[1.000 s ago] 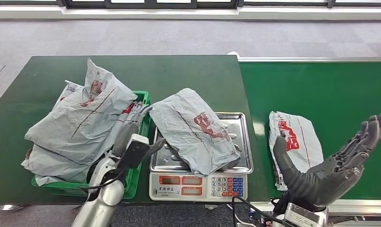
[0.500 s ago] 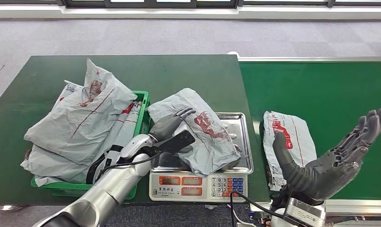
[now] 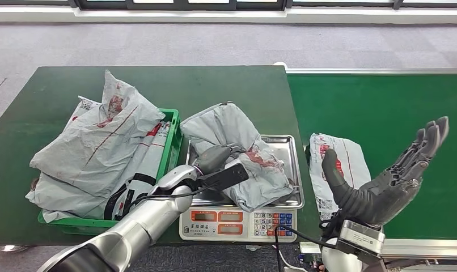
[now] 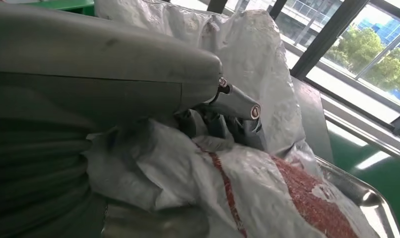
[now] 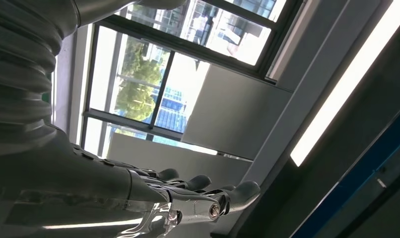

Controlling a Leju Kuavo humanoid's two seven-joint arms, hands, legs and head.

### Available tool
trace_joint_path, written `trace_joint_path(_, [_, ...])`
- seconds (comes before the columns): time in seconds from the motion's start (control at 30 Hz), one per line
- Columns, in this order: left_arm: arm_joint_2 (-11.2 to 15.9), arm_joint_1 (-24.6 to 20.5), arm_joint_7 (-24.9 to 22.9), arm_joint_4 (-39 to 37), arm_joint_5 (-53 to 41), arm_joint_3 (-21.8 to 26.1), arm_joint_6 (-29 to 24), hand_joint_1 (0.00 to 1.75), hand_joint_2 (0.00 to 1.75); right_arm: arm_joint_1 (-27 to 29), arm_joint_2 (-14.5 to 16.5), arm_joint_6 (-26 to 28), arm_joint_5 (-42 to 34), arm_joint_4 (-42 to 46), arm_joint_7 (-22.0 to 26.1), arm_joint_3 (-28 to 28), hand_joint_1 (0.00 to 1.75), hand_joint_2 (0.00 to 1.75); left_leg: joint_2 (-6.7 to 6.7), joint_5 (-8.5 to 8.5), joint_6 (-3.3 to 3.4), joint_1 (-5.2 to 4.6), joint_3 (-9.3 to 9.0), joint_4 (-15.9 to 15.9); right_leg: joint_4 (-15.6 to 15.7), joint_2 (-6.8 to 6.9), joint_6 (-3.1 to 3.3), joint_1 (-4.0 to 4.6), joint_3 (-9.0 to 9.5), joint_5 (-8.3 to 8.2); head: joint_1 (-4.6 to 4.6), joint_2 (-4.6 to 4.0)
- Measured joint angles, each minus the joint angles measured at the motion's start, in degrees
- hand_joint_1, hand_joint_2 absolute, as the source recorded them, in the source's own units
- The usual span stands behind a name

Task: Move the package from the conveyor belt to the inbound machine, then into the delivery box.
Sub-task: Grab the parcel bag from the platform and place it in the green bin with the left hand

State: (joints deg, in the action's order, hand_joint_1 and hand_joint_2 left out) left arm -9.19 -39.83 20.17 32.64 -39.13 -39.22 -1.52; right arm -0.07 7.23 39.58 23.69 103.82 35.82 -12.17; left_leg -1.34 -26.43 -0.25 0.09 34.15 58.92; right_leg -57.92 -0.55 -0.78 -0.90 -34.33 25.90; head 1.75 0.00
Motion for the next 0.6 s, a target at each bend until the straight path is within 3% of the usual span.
trace_joint_path(0.4, [-0.1, -1.7, 0.3, -1.6, 0.4, -1.6, 0.2, 1.75, 1.75, -0.1, -0.6, 0.0, -0.3, -0.7, -0.2, 0.0, 0.0, 1.75, -0.01, 0.0, 0.0, 0.0, 0.0, 0.0, 0.0, 0.0, 0.0, 0.01, -0.01, 0.0, 0.0, 0.0])
trace_joint_path(0.6, [0.3, -2.4, 0.3, -0.4, -1.3, -2.5, -7.9, 1.75, 1.75, 0.1, -1.0, 0.2, -0.8, -0.7, 0.1, 0.0, 0.0, 1.75, 0.01, 0.01, -0.01, 0.0, 0.0, 0.0, 0.0, -0.01, 0.0, 0.0, -0.02, 0.0, 0.0, 0.0])
